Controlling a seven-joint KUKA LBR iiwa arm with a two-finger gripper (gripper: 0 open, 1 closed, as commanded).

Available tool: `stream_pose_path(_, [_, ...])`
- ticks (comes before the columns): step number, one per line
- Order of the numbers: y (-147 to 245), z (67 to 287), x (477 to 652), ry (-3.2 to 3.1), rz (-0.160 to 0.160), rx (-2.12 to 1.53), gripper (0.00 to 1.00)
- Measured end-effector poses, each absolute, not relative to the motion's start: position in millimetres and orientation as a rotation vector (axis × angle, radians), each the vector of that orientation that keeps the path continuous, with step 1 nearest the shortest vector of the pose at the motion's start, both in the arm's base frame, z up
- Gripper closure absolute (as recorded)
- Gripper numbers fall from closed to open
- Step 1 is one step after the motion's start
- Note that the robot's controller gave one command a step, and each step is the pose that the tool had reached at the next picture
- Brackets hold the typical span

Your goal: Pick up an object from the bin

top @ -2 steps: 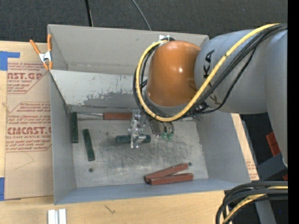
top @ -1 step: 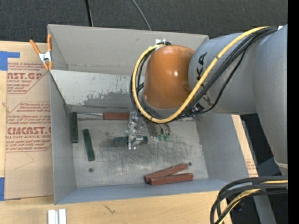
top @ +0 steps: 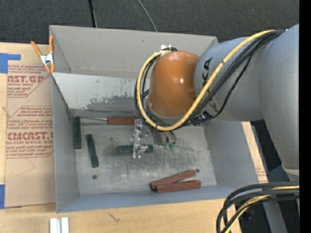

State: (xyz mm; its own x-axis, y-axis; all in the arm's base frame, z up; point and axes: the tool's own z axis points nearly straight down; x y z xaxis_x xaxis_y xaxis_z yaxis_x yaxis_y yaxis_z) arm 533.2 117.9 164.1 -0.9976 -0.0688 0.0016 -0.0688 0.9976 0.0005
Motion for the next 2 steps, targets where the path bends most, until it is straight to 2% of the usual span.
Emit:
stream_pose_path(1, [125,181,530.0,-3.141,-0.002,0.103,1.00])
stream_pose_path(2, [111,200,526.3,-3.138,-0.001,0.181,1.00])
